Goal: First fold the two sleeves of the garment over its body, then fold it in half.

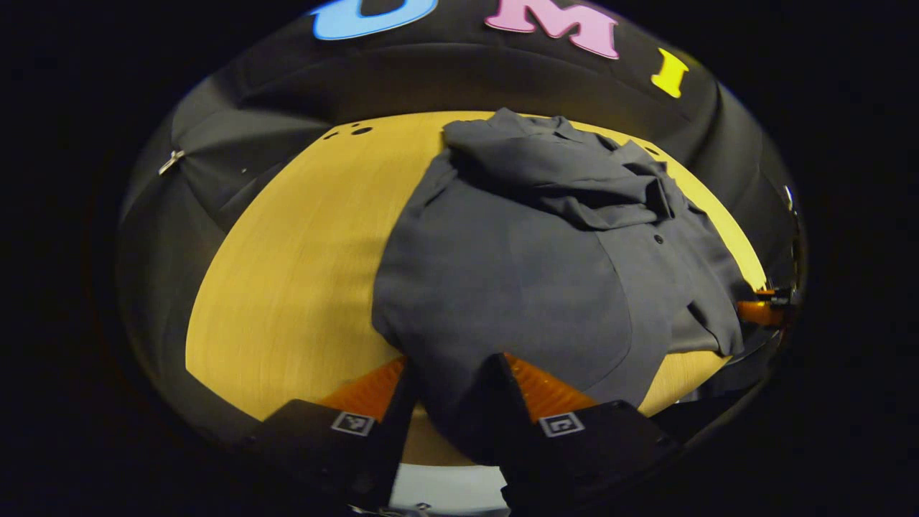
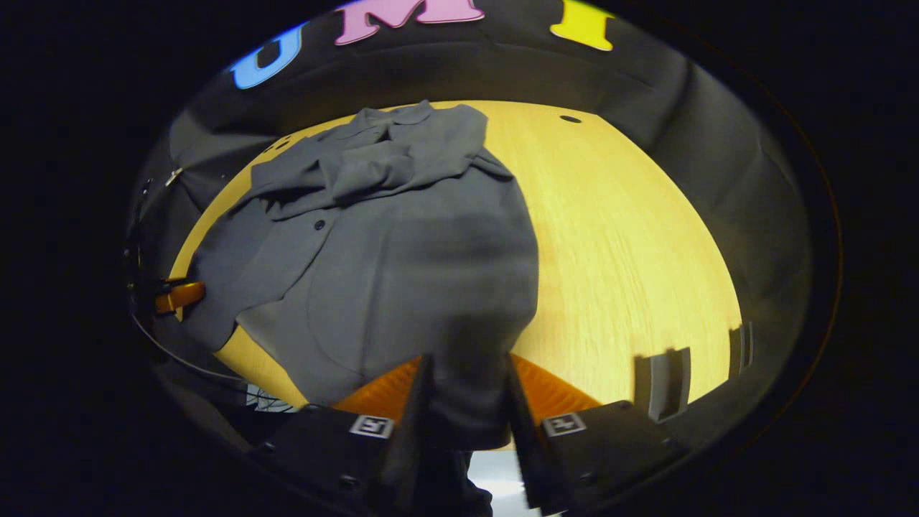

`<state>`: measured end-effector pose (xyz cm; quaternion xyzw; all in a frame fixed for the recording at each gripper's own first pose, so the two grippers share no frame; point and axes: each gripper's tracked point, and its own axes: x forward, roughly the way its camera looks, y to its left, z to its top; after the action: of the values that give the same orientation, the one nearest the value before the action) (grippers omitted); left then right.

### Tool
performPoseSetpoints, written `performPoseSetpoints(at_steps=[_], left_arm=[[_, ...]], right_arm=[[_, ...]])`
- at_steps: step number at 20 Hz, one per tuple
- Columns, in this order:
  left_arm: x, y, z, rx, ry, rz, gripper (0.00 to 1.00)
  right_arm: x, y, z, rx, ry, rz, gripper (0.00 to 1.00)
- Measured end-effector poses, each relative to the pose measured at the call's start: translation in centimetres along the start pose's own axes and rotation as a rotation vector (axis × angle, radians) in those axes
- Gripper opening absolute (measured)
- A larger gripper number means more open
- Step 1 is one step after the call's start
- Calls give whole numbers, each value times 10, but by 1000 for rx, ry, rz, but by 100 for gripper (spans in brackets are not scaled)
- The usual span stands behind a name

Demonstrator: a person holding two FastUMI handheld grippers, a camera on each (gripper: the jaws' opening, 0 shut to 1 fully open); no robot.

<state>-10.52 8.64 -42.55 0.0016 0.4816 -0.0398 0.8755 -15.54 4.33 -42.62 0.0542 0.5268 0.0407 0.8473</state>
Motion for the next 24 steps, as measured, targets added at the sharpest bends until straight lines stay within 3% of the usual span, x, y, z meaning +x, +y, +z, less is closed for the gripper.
performPoseSetpoints(at_steps=[2,3,5,11,14,16,24], left_arm=[[4,-5,6,16,11,-9,31],[3,-6,7,16,26,-11,11],[-5,-14,2,6,53,-47,6],[-51,-17,-4,-53,40,-88,6],[-63,-14,16,-96,29,-108,6],[-74,-19,36,-135,8,-135,9],[-94,-22,154,-167,-179,-187,6]], right_arm=[[3,6,3,12,16,43,12],[3,7,3,31,31,60,9],[-2,8,2,67,45,82,5],[-46,7,5,142,-3,122,5],[-60,9,21,182,-45,154,5],[-68,12,41,216,-97,180,5],[-101,1,166,194,-353,211,5]])
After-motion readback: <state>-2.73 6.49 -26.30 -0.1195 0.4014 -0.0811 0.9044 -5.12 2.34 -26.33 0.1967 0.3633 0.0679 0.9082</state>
